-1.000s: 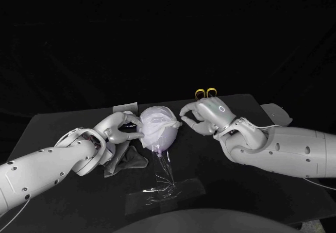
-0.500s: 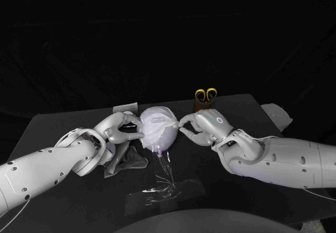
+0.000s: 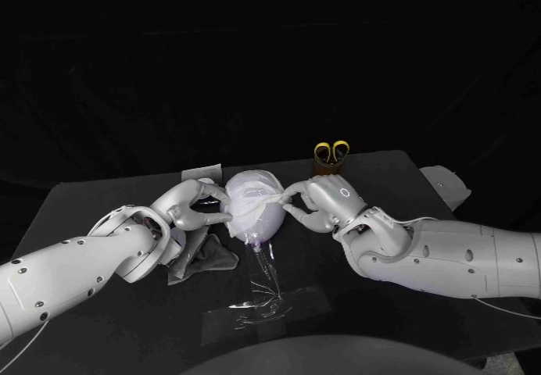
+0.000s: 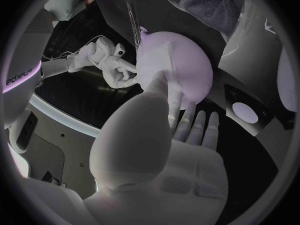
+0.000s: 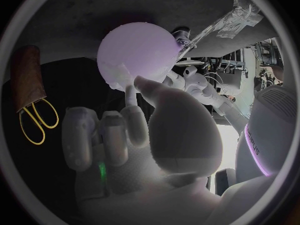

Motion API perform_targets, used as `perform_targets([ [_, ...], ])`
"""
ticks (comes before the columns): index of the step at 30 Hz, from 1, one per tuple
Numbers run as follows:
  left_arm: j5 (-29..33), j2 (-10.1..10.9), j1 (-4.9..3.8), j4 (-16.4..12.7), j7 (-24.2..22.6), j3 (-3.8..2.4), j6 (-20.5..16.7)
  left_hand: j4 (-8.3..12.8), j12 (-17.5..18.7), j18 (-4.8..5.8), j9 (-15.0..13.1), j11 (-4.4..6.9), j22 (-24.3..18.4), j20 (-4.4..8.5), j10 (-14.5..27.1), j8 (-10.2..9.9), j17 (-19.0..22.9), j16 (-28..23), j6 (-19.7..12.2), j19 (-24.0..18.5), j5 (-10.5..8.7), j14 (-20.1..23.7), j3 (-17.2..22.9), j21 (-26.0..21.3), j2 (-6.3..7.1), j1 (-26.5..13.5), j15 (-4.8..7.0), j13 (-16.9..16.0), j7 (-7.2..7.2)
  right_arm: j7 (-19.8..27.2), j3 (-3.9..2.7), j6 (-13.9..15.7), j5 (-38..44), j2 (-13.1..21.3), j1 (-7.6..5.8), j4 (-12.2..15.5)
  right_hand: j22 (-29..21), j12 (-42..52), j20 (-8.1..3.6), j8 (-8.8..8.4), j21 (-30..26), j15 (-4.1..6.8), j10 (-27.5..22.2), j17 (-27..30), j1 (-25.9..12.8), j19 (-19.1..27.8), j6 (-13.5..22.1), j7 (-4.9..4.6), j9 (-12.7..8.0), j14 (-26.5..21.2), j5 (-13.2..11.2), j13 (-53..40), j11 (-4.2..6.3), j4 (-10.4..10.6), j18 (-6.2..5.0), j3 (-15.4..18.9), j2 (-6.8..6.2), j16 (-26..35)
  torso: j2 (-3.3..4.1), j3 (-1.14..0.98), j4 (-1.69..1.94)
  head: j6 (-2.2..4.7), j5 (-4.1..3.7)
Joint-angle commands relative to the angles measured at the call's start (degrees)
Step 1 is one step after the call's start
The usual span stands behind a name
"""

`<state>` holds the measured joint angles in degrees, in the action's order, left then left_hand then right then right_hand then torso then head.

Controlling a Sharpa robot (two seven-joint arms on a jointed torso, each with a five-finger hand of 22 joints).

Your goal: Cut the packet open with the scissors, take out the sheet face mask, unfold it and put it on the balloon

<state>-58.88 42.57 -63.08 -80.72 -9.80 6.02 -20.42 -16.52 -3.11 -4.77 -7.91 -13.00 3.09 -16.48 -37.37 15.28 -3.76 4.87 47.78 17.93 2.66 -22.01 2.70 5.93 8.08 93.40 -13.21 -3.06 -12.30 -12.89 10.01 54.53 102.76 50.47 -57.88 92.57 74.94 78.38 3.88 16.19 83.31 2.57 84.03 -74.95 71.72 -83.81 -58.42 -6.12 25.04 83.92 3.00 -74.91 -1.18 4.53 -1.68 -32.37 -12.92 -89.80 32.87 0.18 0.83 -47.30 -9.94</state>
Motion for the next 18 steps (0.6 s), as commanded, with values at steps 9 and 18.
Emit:
perform_targets([
  [9, 0.3, -0.2, 0.10, -0.1, 0.6, 0.09, 1.4, 0.0, 0.2, -0.97, 0.1, 0.02, -0.1, -0.17, 0.4, -0.3, 0.1, -0.3, -0.2, 0.0, 0.11, 0.3, -0.5, -0.1, -0.39, -0.4, 0.09, 0.1, -1.14, -1.8, -0.03, 1.5, 2.0, -1.2, 0.08, -0.9, 12.5, -1.0, 0.50, -0.96, -0.8, -0.96, 0.0, -14.9, 0.1, -1.7, 1.0, -0.52, -0.5, 6.0, -0.2, -7.1, -0.83, 0.7, -0.18, 1.4, -1.04, 0.0, -0.06, 0.00, -0.04, -0.05, -0.02],
  [18, 0.3, -0.2, 0.10, -0.1, 0.6, 0.09, 1.4, 0.0, 0.2, -0.97, 0.1, 0.02, -0.1, -0.17, 0.4, -0.3, 0.1, -0.3, -0.2, 0.0, 0.11, 0.3, -0.5, -0.1, -0.39, -0.4, 0.09, 0.1, -1.14, -2.1, -0.03, 1.5, 2.1, -1.9, 0.08, -1.6, 12.5, -1.0, 0.65, -0.96, -0.9, -1.02, 0.0, -14.9, 0.3, -1.6, 0.7, -0.46, -0.5, 6.0, -0.2, -7.1, -0.83, 1.2, -0.21, 1.9, -0.82, 0.0, -0.05, -0.02, 0.00, 0.01, -0.11],
])
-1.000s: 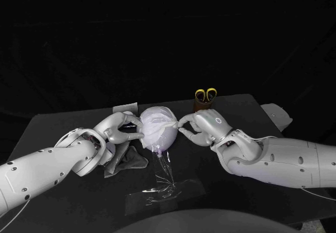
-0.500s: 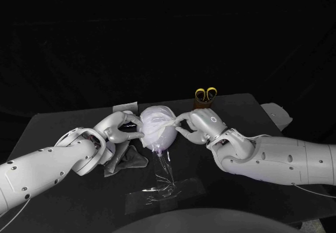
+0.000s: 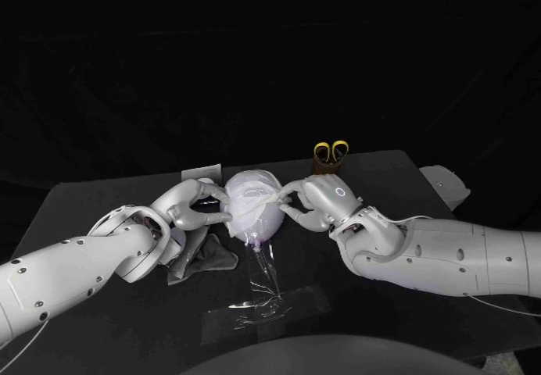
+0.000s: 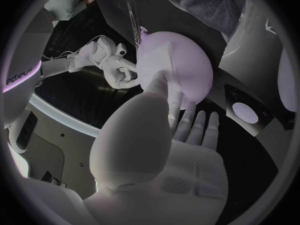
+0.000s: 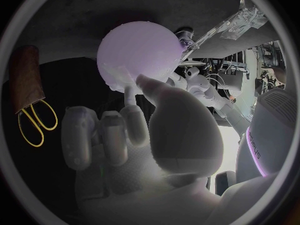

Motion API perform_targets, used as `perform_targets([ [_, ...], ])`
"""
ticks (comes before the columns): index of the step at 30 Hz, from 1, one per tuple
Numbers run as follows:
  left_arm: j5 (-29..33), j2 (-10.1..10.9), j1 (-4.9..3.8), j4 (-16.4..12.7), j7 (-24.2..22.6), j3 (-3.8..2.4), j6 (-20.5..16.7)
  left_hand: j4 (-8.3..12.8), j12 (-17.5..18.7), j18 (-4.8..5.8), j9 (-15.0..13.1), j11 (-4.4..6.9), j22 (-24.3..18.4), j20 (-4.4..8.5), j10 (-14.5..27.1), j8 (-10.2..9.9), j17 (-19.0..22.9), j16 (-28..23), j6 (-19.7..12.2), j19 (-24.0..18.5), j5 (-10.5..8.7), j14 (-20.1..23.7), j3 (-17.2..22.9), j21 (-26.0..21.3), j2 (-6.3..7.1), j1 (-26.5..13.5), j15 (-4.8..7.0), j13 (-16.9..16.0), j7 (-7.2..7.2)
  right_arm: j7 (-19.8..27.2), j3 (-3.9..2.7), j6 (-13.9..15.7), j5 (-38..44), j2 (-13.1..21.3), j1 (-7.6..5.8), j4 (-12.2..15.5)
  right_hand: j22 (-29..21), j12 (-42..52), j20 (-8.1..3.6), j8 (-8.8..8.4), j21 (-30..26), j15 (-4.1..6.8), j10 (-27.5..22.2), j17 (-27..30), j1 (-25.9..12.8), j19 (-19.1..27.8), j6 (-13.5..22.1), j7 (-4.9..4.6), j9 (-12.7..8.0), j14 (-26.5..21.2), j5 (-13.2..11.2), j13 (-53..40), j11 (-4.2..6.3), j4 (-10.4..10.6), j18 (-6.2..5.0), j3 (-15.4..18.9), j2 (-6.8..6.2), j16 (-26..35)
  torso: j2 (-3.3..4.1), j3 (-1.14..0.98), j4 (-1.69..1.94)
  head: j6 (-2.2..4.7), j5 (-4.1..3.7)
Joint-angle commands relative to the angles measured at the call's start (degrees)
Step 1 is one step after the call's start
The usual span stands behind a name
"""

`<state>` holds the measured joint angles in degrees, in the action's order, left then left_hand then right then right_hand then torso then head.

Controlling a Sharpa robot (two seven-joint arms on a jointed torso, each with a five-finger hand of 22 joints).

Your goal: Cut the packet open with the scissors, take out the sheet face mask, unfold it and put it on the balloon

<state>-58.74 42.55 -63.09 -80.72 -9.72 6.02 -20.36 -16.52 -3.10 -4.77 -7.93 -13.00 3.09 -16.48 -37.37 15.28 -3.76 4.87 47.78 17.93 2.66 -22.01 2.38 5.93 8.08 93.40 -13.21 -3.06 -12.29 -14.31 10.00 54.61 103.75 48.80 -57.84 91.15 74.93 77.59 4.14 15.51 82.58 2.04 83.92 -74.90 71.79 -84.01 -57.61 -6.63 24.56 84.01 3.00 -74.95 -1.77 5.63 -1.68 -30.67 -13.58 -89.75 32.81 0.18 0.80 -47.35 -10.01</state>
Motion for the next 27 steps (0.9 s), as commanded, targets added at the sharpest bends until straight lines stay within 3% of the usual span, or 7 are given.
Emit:
perform_targets([
  [1, 0.2, -0.2, 0.11, -0.1, 0.5, 0.09, 1.3, 0.0, 0.2, -0.98, 0.1, 0.02, -0.1, -0.17, 0.4, -0.3, 0.1, -0.3, -0.2, 0.0, 0.11, 0.3, -0.2, -0.1, -0.39, -0.4, 0.09, 0.1, -1.15, -0.7, -0.02, 1.6, 1.2, -0.4, 0.04, -0.2, 12.6, -0.1, 0.41, -0.15, 0.0, -0.45, 0.2, -15.0, 0.7, -1.5, -0.4, 0.19, 0.0, 6.0, -0.2, -7.1, -0.14, 0.1, -0.16, -0.1, 0.43, -0.2, 0.01, -0.02, 0.04, 0.06, -0.04],
  [6, 0.2, -0.2, 0.11, -0.2, 0.5, 0.09, 1.3, 0.0, 0.2, -0.98, 0.1, 0.02, -0.1, -0.17, 0.4, -0.3, 0.1, -0.3, -0.2, 0.0, 0.11, 0.3, -0.2, -0.1, -0.39, -0.4, 0.09, 0.1, -1.15, -0.6, -0.03, 2.6, 1.3, -0.8, 0.04, -0.6, 13.0, 0.9, 0.20, 0.85, 1.2, 0.08, 0.8, -15.1, 2.5, -2.2, -2.5, 1.11, 0.4, 6.0, -0.2, -7.8, 0.59, 0.2, 0.09, -1.3, 3.34, -0.2, 0.03, -0.02, 0.02, -0.05, -0.04],
  [7, 0.2, -0.2, 0.11, -0.2, 0.5, 0.09, 1.3, 0.0, 0.2, -0.98, 0.1, 0.02, -0.1, -0.17, 0.4, -0.3, 0.1, -0.3, -0.2, 0.0, 0.11, 0.3, -0.2, -0.1, -0.39, -0.4, 0.09, 0.1, -1.15, -0.6, -0.03, 2.6, 1.3, -0.8, 0.04, -0.6, 13.0, 0.9, 0.20, 0.85, 1.2, 0.08, 0.8, -15.1, 2.5, -2.2, -2.5, 1.11, 0.4, 6.0, -0.2, -7.8, 0.59, 0.2, 0.09, -1.3, 3.34, -0.2, 0.03, -0.02, 0.02, -0.05, -0.04],
  [8, 0.2, -0.2, 0.11, -0.2, 0.6, 0.09, 1.3, 0.0, 0.2, -0.98, 0.1, 0.02, -0.1, -0.17, 0.4, -0.3, 0.1, -0.3, -0.2, 0.0, 0.11, 0.3, -0.2, -0.1, -0.39, -0.4, 0.09, 0.1, -1.15, -0.5, -0.04, 2.7, 1.3, -0.9, 0.04, -0.7, 13.1, 1.2, 0.05, 1.39, 1.6, 0.34, 1.0, -15.1, 3.0, -2.5, -3.3, 1.60, 0.6, 6.0, -0.2, -8.0, 0.96, 0.3, 0.20, -1.7, 4.47, -0.2, 0.02, -0.01, 0.01, -0.04, -0.06],
  [13, 0.3, -0.1, 0.11, -0.2, 0.6, 0.09, 1.3, 0.0, 0.2, -0.98, 0.1, 0.02, -0.1, -0.17, 0.4, -0.3, 0.1, -0.3, -0.2, 0.0, 0.11, 0.3, -0.2, -0.1, -0.39, -0.4, 0.09, 0.1, -1.15, -0.2, -0.05, 3.0, 1.5, -1.1, 0.04, -0.9, 13.5, 2.3, -0.46, 2.30, 2.6, 0.94, 1.7, -15.1, 4.1, -3.1, -4.1, 2.34, 1.2, 6.0, -0.2, -8.7, 1.62, -0.1, 0.44, -2.1, 5.55, -0.2, 0.04, -0.02, 0.02, -0.10, -0.06],
  [15, 0.3, -0.1, 0.11, -0.2, 0.6, 0.09, 1.4, 0.0, 0.2, -0.98, 0.1, 0.02, -0.1, -0.17, 0.4, -0.3, 0.1, -0.3, -0.2, 0.0, 0.11, 0.3, -0.2, -0.1, -0.39, -0.4, 0.09, 0.1, -1.15, 0.0, -0.06, 3.1, 1.5, -1.1, 0.04, -0.9, 13.6, 3.1, -0.65, 2.66, 3.0, 1.12, 2.1, -15.1, 4.3, -3.3, -4.3, 2.43, 1.4, 6.0, -0.2, -9.2, 1.77, 0.2, 0.54, -2.5, 6.78, -0.2, 0.03, -0.02, 0.00, -0.10, -0.03],
  [27, 0.3, -0.1, 0.11, -0.2, 0.8, 0.09, 1.4, -0.1, 0.2, -1.04, 0.1, 0.01, -0.1, -0.19, 0.5, -0.3, 0.1, -0.3, -0.3, 0.0, 0.11, 0.3, -0.4, -0.1, -0.43, -0.4, 0.09, 0.1, -1.21, 0.7, -0.10, 3.3, 1.9, -0.3, 0.04, -0.2, 13.9, 4.3, -1.03, 3.66, 3.8, 1.38, 2.8, -15.1, 4.7, -3.8, -4.5, 2.68, 2.1, 6.0, -0.2, -10.0, 2.02, 0.3, 0.75, -2.8, 7.43, -0.2, -0.02, -0.02, -0.02, -0.19, 0.01],
])
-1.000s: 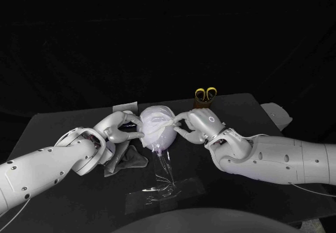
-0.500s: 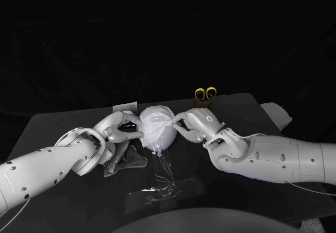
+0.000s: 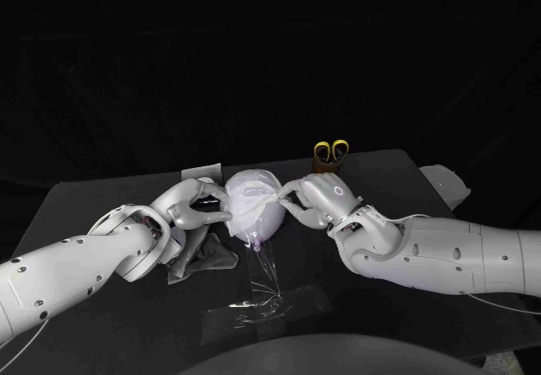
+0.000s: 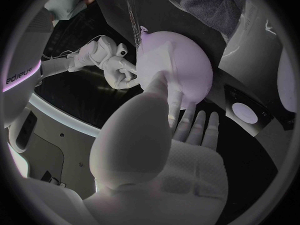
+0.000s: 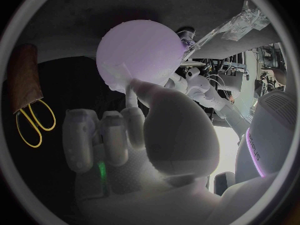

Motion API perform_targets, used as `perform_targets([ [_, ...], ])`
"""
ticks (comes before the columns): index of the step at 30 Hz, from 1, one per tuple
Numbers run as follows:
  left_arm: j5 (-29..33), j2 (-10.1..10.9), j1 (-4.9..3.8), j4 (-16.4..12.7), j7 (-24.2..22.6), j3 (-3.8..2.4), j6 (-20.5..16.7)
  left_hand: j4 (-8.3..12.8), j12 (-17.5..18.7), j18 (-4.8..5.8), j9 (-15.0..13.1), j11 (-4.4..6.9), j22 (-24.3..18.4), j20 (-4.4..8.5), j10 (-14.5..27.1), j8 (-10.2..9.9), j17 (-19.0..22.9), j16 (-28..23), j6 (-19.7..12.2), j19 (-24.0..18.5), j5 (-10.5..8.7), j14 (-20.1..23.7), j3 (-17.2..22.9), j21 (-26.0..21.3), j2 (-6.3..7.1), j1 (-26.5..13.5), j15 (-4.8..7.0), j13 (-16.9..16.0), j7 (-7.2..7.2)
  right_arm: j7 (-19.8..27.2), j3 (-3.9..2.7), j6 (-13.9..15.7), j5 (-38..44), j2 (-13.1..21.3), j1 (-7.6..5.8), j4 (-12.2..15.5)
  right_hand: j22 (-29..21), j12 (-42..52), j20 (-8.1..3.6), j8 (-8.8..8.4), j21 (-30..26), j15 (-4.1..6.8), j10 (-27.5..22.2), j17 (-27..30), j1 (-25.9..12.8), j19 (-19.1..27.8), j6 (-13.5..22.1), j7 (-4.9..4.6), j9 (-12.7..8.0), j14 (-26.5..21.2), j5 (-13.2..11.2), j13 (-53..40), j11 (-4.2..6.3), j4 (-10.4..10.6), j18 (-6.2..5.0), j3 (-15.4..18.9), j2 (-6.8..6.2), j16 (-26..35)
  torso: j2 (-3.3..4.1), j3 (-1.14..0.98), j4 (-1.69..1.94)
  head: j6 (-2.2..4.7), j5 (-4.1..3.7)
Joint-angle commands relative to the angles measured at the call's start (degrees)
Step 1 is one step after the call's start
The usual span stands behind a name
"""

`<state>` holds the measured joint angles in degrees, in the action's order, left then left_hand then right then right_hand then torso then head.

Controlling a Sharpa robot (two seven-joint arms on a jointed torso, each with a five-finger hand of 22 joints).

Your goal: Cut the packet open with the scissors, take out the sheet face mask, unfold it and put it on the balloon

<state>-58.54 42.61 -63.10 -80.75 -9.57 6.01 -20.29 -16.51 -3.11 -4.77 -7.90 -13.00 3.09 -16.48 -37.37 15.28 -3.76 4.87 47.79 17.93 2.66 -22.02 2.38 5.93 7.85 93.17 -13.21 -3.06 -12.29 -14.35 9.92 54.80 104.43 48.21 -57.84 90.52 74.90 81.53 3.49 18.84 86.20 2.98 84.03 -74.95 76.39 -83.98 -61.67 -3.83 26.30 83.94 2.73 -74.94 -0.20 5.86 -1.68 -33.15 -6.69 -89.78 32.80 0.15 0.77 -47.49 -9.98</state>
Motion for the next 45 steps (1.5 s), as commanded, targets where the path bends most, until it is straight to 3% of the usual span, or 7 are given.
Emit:
perform_targets([
  [1, 0.1, -0.2, 0.11, -0.1, 0.6, 0.09, 1.4, -0.1, 0.2, -1.04, 0.0, 0.01, -0.1, -0.19, 0.5, -0.3, 0.1, -0.3, -0.3, 0.0, 0.11, 0.3, -0.4, -0.1, -0.20, -0.2, 0.09, 0.1, -1.22, 0.8, -0.02, 3.1, 1.2, 0.5, 0.05, 0.6, 13.9, 0.4, -0.44, 0.62, 0.4, 0.49, 2.7, -15.1, 0.0, -4.0, -0.6, -0.04, 0.6, 6.1, 0.1, -10.0, 0.52, 0.1, 0.80, -0.3, 0.58, -0.2, -0.01, 0.00, 0.01, -0.06, -0.02],
  [16, 0.1, -0.2, 0.11, 0.0, 0.9, 0.09, 1.6, -0.1, 0.2, -1.12, 0.1, 0.06, -0.1, -0.19, 1.0, -0.4, 0.1, -0.3, -0.4, 0.0, 0.11, 0.4, -0.5, -0.1, -0.22, -0.2, 0.09, 0.1, -1.27, 0.1, -0.05, 2.9, 1.6, 4.0, 0.04, 4.5, 14.3, 1.2, -0.72, 2.11, 1.5, 0.77, 3.2, -15.1, 0.1, -4.6, -1.1, 0.40, 1.5, 6.1, 0.1, -10.6, 0.89, 0.2, 1.08, -0.2, 0.78, -0.2, -0.05, 0.04, -0.01, -0.08, -0.02],
  [27, 0.2, -0.4, 0.11, 0.3, 1.1, 0.09, 1.6, -0.1, 0.3, -1.19, 0.1, 0.14, -0.1, -0.20, 1.4, -0.4, 0.1, -0.4, -0.5, 0.0, 0.11, 0.5, -0.7, -0.1, -0.20, -0.3, 0.12, 0.1, -1.33, 0.1, -0.03, 1.0, 1.9, 6.3, 0.04, 6.6, 14.4, 1.7, -0.79, 2.55, 1.8, 0.84, 3.4, -15.1, 0.1, -4.8, -1.1, 0.50, 1.9, 6.1, 0.1, -10.9, 0.98, 0.2, 1.17, -0.2, 0.87, -0.2, 0.00, 0.03, 0.03, -0.16, -0.08],
  [33, 0.3, -0.5, 0.11, 0.5, 1.4, 0.09, 1.7, -0.1, 0.3, -1.23, 0.1, 0.17, -0.1, -0.21, 1.6, -0.5, 0.1, -0.4, -0.6, 0.0, 0.11, 0.5, -0.9, -0.1, -0.20, -0.3, 0.15, 0.1, -1.38, 0.5, -0.01, -1.6, 2.5, 7.2, 0.03, 7.2, 14.4, 1.9, -0.80, 2.64, 1.9, 0.85, 3.4, -15.1, 0.1, -4.9, -1.1, 0.51, 2.0, 6.1, 0.0, -11.0, 0.99, 0.2, 1.18, -0.2, 0.88, -0.2, 0.00, 0.01, 0.00, -0.27, 0.05],
  [45, 0.3, -0.6, 0.11, 0.7, 1.6, 0.09, 1.8, -0.1, 0.3, -1.26, 0.1, 0.19, -0.1, -0.21, 1.8, -0.5, 0.1, -0.4, -0.6, 0.0, 0.11, 0.5, -1.0, -0.1, -0.19, -0.3, 0.17, 0.1, -1.43, 2.0, 0.03, -10.4, 4.3, 8.7, 0.02, 8.2, 14.5, 2.3, -0.83, 3.09, 2.0, 0.86, 3.6, -15.1, 0.0, -4.9, -1.1, 0.60, 2.3, 6.1, 0.0, -11.3, 1.05, 0.3, 1.21, 0.0, 0.73, -0.2, -0.03, 0.02, 0.01, -0.46, 0.02],
])
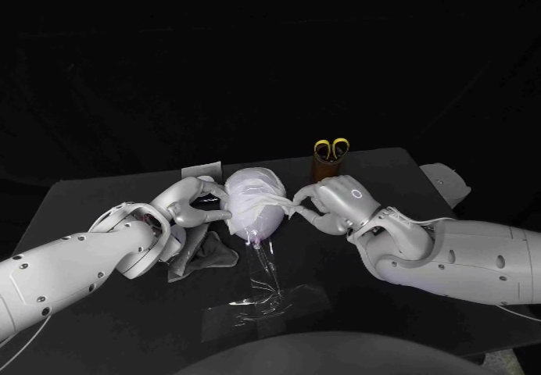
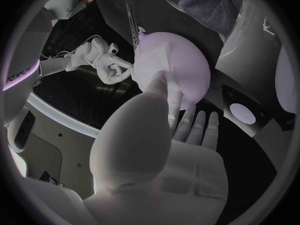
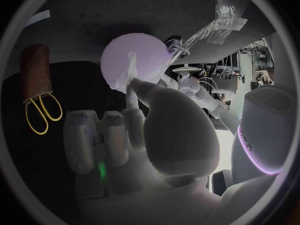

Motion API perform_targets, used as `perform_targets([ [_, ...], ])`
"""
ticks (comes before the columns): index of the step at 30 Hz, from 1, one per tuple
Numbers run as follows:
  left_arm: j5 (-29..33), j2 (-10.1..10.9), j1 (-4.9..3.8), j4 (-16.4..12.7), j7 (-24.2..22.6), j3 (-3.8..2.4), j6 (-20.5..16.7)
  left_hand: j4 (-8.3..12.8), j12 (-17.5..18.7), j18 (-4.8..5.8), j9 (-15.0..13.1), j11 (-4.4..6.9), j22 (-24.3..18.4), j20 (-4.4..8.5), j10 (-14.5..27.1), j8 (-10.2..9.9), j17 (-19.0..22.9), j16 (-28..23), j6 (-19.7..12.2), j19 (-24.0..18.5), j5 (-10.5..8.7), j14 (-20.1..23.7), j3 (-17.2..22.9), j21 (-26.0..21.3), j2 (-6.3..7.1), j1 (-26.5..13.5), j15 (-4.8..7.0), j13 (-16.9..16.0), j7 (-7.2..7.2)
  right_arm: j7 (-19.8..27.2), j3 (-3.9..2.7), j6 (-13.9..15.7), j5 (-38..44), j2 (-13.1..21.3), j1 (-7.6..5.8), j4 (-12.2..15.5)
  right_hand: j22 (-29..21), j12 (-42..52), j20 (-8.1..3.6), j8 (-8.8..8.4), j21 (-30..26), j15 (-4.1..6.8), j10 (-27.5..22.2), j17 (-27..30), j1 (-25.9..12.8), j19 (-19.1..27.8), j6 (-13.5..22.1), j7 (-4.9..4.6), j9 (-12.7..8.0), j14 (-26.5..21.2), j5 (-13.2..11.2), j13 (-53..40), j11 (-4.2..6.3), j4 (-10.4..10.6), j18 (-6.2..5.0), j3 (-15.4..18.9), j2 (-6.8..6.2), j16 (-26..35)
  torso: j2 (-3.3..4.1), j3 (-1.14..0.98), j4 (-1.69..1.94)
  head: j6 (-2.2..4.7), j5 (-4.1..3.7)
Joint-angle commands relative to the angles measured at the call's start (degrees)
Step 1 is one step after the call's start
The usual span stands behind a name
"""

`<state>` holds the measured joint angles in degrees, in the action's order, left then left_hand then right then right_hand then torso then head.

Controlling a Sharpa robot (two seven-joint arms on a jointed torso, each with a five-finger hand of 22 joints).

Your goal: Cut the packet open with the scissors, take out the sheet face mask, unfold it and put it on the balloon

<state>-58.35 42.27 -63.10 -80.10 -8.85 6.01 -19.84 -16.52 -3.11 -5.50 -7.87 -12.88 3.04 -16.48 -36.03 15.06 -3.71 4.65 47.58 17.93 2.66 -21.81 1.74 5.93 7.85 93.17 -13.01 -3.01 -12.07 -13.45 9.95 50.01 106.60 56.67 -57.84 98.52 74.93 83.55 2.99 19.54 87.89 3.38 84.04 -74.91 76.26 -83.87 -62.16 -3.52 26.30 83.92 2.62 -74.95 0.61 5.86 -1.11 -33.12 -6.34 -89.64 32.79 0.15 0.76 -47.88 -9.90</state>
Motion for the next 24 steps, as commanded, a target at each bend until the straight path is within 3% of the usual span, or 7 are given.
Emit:
perform_targets([
  [1, 0.1, -0.3, 0.11, 0.0, 0.9, 0.09, 1.3, -0.1, 0.3, -0.53, 0.1, 0.07, -0.1, -0.21, 0.5, -0.3, 0.1, -0.2, -0.4, 0.0, 0.11, 0.3, -0.3, -0.1, -0.19, -0.3, -0.03, 0.1, -1.64, 1.2, 0.01, -6.6, 2.4, 0.4, 0.01, 0.3, 14.5, 0.3, -0.33, 2.43, 0.3, 0.46, 3.6, -15.1, 0.1, -5.1, -0.6, 0.29, 2.4, 6.1, 0.2, -11.3, 0.23, 0.4, 0.65, 0.0, 0.39, -0.4, -0.02, 0.01, 0.02, -0.08, -0.05],
  [11, 0.1, -0.3, 0.11, 0.1, 1.0, 0.10, 1.3, -0.1, 0.3, -0.53, 0.1, 0.07, -0.1, -0.21, 0.5, -0.3, 0.1, -0.2, -0.4, 0.0, 0.11, 0.3, -0.3, -0.1, -0.19, -0.3, -0.03, 0.1, -1.64, -0.1, 0.09, -13.2, 6.7, 1.3, -0.01, 0.7, 14.5, 0.8, -0.32, 2.94, 0.3, 0.46, 3.8, -15.1, -0.2, -5.0, -0.5, 0.44, 2.8, 6.1, 0.2, -11.7, 0.31, 0.7, 0.64, 0.1, 0.32, -0.4, 0.01, 0.01, 0.03, -0.15, 0.01],
  [24, 0.1, -0.3, 0.11, 0.3, 1.3, 0.10, 1.3, -0.2, 0.3, -0.59, 0.1, 0.08, -0.1, -0.21, 0.8, -0.4, 0.1, -0.3, -0.6, 0.1, 0.12, 0.4, -0.6, -0.1, -0.09, -0.4, 0.02, 0.1, -1.68, -1.4, 0.18, -15.9, 10.1, 1.5, -0.02, 1.1, 14.5, 1.2, -0.30, 3.32, 0.5, 0.50, 4.0, -15.1, -0.3, -5.1, -0.5, 0.56, 3.1, 6.1, 0.2, -11.9, 0.39, 1.0, 0.69, 0.2, 0.23, -0.4, 0.01, 0.02, 0.04, -0.21, -0.12],
])
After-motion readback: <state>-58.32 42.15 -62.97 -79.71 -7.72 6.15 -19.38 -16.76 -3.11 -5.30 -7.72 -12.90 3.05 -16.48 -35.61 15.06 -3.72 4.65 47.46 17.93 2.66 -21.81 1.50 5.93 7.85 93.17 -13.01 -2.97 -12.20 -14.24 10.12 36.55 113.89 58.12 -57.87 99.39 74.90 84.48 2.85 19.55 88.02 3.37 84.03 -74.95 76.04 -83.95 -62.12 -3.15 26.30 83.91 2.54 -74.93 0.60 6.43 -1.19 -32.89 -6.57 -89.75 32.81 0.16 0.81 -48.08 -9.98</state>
